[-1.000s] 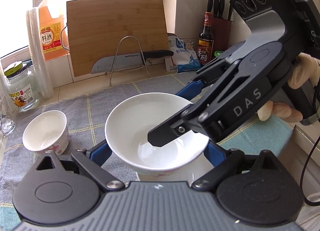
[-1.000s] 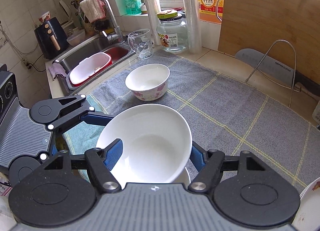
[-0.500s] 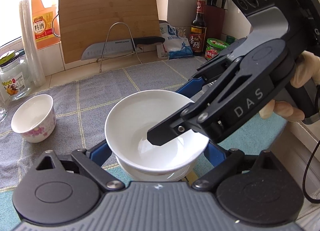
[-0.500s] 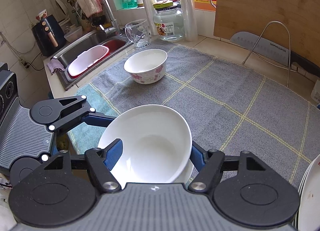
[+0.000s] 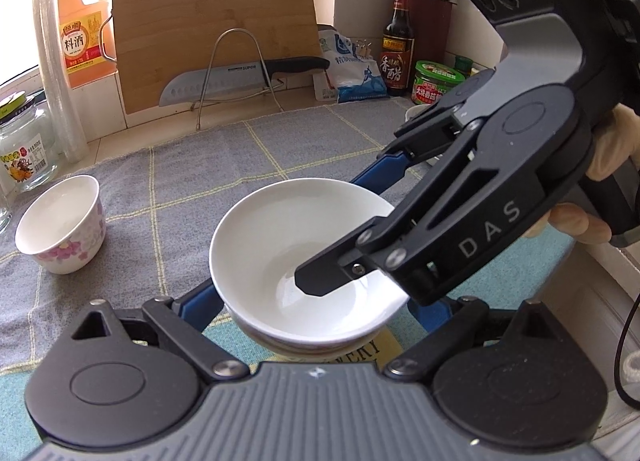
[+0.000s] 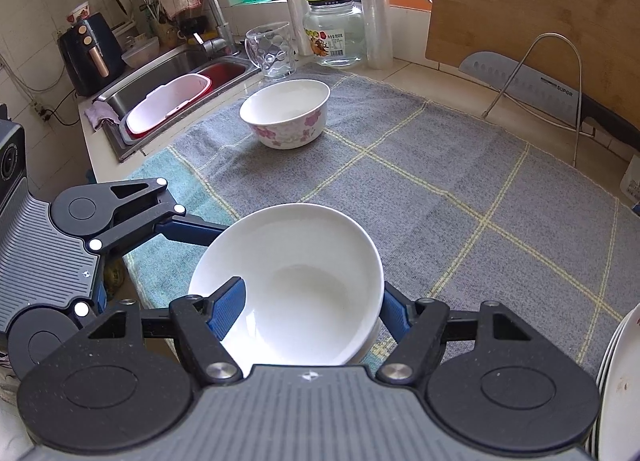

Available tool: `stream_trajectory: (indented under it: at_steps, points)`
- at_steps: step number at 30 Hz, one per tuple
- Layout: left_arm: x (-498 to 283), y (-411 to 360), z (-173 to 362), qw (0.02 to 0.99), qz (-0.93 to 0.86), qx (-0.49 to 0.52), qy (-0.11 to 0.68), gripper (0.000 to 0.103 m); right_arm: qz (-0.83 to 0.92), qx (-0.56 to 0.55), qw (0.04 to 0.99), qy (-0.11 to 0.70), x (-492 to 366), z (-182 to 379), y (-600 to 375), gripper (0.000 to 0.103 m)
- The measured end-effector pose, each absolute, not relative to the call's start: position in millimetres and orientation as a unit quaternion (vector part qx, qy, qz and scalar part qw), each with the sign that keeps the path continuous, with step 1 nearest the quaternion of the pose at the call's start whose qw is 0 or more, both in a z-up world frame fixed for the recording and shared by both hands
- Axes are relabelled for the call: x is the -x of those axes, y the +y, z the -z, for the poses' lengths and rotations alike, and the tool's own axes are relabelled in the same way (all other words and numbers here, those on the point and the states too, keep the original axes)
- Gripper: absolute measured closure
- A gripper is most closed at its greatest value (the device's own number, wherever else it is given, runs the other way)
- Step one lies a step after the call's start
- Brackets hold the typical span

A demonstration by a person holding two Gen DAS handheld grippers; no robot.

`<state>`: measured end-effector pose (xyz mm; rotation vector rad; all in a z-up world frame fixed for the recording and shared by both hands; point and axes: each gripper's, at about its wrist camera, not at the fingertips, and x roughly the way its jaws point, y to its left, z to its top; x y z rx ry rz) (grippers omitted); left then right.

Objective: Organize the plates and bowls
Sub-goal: 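Carry the bowl with the right gripper and lower it into another bowl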

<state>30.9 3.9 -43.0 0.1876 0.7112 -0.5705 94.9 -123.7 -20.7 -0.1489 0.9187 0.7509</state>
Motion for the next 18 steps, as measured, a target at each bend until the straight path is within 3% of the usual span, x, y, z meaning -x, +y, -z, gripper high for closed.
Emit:
stream_trajectory:
  at_steps: [18]
  points:
    - [-33.7, 2.2, 48.0, 0.892, 0.273, -0.091, 0.350, 0.006, -0.348, 0.084, 0.830, 0.427, -94.1, 25.0, -120.9, 0.026]
